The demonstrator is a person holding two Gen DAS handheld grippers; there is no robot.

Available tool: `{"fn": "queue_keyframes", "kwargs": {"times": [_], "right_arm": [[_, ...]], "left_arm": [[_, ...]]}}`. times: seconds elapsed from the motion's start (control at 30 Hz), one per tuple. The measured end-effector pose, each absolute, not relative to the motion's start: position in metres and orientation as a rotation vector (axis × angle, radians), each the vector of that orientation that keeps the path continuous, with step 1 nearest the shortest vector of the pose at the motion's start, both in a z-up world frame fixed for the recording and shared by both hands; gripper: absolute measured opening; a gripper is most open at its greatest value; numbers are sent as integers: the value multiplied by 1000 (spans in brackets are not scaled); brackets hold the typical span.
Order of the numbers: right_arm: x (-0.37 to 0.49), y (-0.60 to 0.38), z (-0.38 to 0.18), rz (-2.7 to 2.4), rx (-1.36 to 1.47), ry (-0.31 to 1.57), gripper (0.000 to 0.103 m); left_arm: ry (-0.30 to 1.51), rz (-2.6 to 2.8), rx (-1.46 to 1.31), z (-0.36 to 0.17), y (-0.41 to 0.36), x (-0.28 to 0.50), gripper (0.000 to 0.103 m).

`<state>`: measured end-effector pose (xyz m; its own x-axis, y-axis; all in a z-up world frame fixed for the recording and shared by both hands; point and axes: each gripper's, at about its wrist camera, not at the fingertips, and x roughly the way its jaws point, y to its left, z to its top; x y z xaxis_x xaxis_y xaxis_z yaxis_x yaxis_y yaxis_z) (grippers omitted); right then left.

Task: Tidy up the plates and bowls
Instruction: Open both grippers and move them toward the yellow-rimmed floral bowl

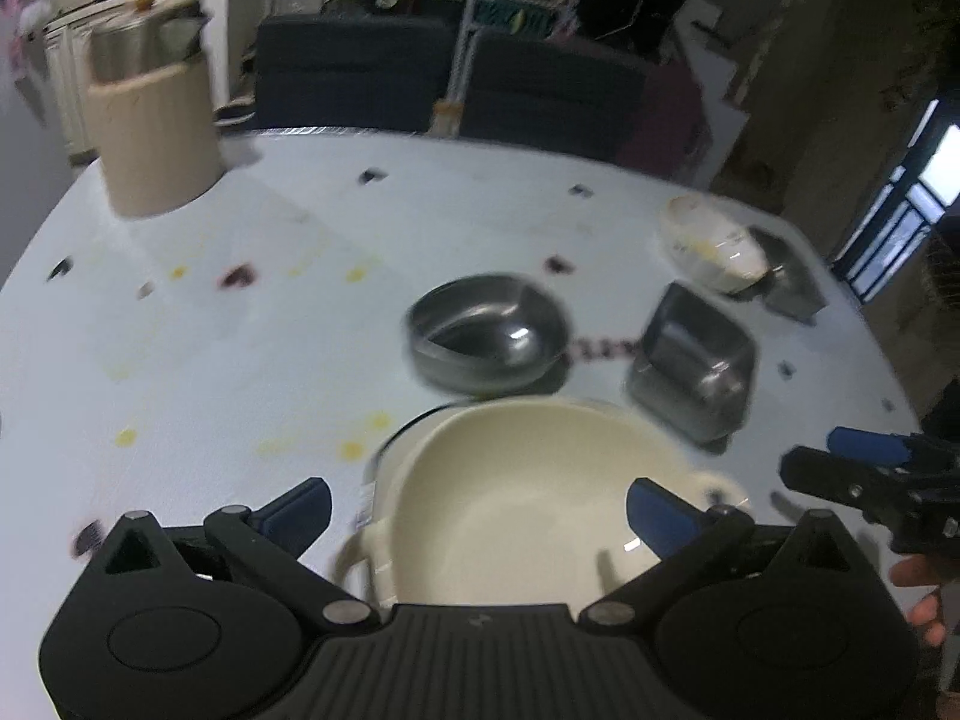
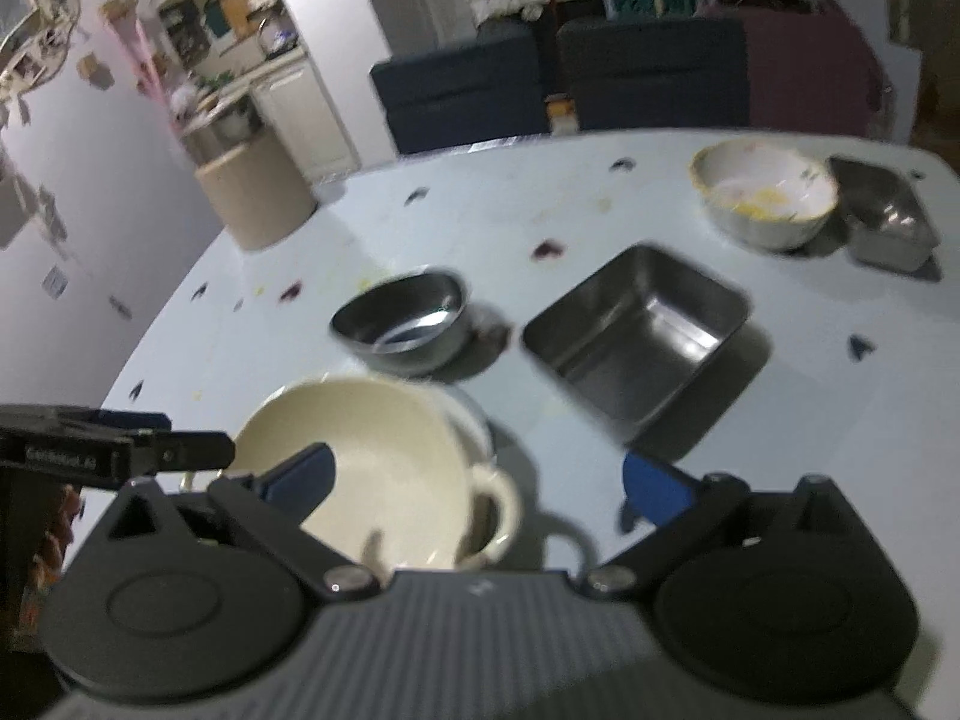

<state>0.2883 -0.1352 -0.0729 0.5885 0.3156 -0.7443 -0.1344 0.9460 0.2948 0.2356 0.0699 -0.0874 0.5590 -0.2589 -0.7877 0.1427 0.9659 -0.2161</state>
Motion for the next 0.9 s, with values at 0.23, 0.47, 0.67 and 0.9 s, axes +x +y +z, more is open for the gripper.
{"fn": "queue_keyframes", "kwargs": {"times": [0.23, 0.47, 0.67, 0.9], "right_arm": [[293, -184, -65, 144, 276, 821, 103], [298, -239, -68, 10, 355, 746, 103], [322, -274, -78, -66, 375, 672, 103], [372, -302, -105, -96, 519, 618, 103]], "left_arm": [[903, -299, -89, -78, 19, 242, 103], [849, -354, -94, -68, -24, 254, 103], [771, -369, -81, -61, -61, 278, 103], [716, -401, -35, -62, -106, 328, 102]]}}
